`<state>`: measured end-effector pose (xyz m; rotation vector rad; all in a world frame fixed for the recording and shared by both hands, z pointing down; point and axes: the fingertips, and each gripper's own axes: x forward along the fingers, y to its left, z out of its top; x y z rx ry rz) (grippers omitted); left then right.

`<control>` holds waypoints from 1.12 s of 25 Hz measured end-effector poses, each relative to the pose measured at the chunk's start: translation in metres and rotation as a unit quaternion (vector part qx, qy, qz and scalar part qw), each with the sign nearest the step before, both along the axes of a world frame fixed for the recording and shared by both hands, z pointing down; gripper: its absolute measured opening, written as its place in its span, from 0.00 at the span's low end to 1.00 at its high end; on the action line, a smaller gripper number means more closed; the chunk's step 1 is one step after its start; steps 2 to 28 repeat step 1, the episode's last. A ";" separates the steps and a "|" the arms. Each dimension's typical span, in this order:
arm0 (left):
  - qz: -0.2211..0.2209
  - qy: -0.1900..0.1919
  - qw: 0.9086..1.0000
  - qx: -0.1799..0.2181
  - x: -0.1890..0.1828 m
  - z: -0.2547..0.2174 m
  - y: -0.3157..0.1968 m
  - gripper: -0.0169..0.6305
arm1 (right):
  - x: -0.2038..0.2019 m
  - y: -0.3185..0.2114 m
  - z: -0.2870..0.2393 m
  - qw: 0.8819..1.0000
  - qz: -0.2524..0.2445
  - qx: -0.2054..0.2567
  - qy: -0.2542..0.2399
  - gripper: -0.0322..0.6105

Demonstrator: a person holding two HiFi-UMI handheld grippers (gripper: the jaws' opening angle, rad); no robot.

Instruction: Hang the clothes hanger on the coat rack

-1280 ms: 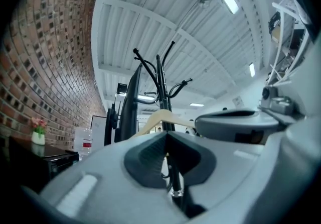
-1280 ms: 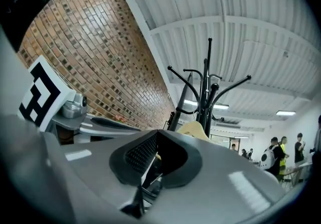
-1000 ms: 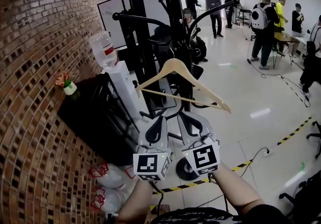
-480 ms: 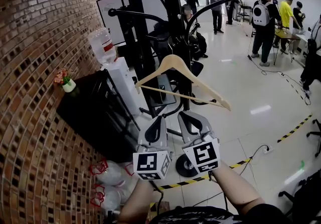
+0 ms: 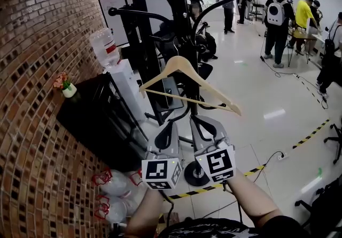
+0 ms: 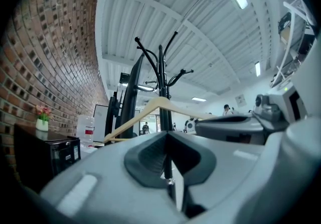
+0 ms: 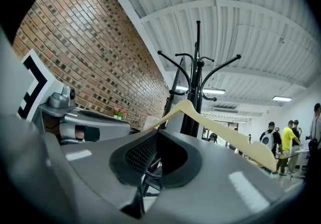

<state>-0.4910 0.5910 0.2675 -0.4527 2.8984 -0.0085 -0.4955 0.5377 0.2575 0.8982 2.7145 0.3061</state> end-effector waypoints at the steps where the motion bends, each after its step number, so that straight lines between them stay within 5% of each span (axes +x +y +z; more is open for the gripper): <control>1: 0.001 0.000 1.000 0.000 0.000 0.000 -0.002 0.03 | 0.000 -0.001 -0.001 1.000 0.000 0.001 0.000 0.06; 28: 0.001 0.000 1.000 0.000 0.000 0.000 -0.002 0.03 | 0.000 -0.001 -0.001 1.000 0.000 0.001 0.000 0.06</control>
